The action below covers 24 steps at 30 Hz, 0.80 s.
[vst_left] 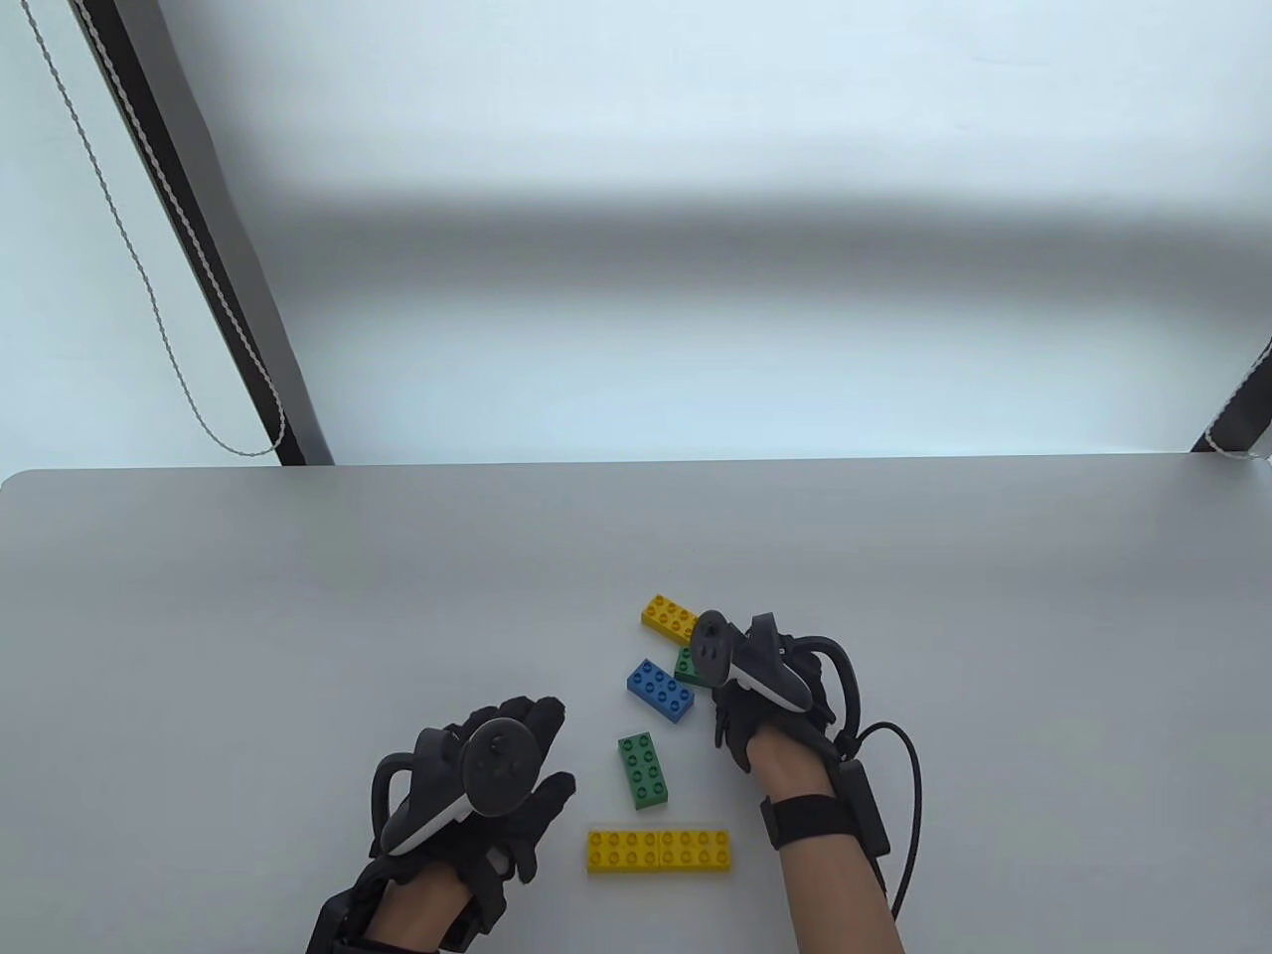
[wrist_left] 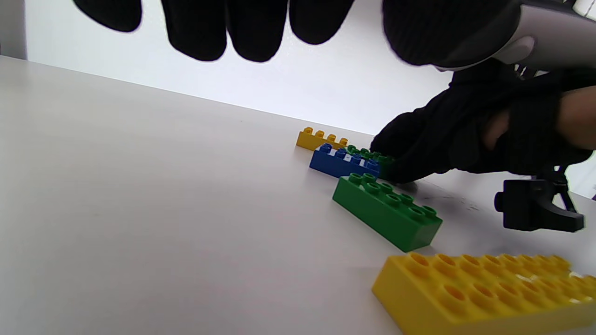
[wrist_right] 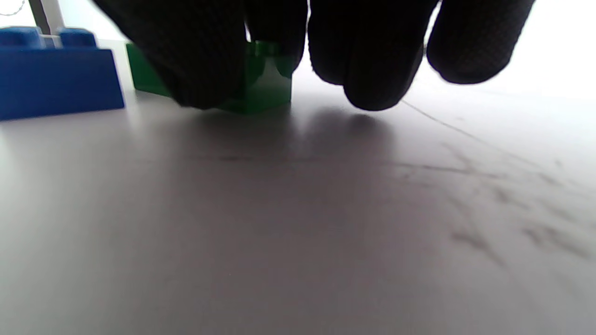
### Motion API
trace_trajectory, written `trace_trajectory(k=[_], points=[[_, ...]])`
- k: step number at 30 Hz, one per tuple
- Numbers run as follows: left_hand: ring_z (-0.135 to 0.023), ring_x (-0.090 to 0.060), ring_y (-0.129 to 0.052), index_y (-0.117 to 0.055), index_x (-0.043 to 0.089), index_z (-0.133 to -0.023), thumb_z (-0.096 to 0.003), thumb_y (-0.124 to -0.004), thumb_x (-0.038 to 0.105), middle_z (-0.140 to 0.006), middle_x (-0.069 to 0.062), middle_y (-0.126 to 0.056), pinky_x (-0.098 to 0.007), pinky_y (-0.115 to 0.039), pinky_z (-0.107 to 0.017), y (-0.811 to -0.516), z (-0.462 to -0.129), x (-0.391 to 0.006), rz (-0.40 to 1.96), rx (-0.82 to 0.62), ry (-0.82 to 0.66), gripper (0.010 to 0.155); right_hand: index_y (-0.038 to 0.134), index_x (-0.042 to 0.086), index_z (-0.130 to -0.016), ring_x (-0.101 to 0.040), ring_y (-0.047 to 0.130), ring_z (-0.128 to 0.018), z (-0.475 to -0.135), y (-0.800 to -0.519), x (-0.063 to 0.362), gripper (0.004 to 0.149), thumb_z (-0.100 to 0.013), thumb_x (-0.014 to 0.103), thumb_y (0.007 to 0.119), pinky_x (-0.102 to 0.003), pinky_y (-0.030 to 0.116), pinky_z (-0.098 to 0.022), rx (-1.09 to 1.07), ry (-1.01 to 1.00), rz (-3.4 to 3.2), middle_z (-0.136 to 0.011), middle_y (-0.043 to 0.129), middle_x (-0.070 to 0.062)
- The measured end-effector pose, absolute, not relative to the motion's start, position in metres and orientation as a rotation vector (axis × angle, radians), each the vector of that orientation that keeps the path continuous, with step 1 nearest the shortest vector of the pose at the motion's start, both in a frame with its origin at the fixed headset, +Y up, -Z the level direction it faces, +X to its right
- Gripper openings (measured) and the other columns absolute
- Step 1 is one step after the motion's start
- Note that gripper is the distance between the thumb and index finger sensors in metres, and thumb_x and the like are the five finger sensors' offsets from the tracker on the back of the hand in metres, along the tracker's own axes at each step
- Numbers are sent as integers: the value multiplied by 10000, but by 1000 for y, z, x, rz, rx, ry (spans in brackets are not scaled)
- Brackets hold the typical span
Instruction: Stack lego bricks
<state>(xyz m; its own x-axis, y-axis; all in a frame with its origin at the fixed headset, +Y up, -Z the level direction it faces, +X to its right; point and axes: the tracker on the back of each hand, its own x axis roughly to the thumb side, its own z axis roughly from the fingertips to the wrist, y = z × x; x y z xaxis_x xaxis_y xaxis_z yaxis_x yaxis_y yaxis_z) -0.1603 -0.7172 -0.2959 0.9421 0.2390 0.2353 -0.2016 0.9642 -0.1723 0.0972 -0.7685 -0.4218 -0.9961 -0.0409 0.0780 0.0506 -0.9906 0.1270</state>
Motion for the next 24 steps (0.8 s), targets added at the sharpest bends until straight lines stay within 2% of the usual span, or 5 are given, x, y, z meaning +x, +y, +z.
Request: trace_trajectory(k=[10,24], points=[[-1029,-365,-579,-488,292,-1059,-425,-714,573,-1144,-75,-553,-655,-519,-716,-719,-295,-157,221,-149,-273,729,651,140,-897,-349,901,-691,-409,-761,105,658,-327,371,886,-561,778,-520,-185,-120,-3051,-904,757,-144],[-1021,-347,-609,-511,293,-1050,-424,-718,570,-1131,-60,-584,-643,-542,-714,-727,-288,-141,222,-150,-346,715,669,103,-882,-336,946,-639,-357,-724,111,672,-314,376,901,-551,810,-490,-457,41,-3087,-847,817,-155]])
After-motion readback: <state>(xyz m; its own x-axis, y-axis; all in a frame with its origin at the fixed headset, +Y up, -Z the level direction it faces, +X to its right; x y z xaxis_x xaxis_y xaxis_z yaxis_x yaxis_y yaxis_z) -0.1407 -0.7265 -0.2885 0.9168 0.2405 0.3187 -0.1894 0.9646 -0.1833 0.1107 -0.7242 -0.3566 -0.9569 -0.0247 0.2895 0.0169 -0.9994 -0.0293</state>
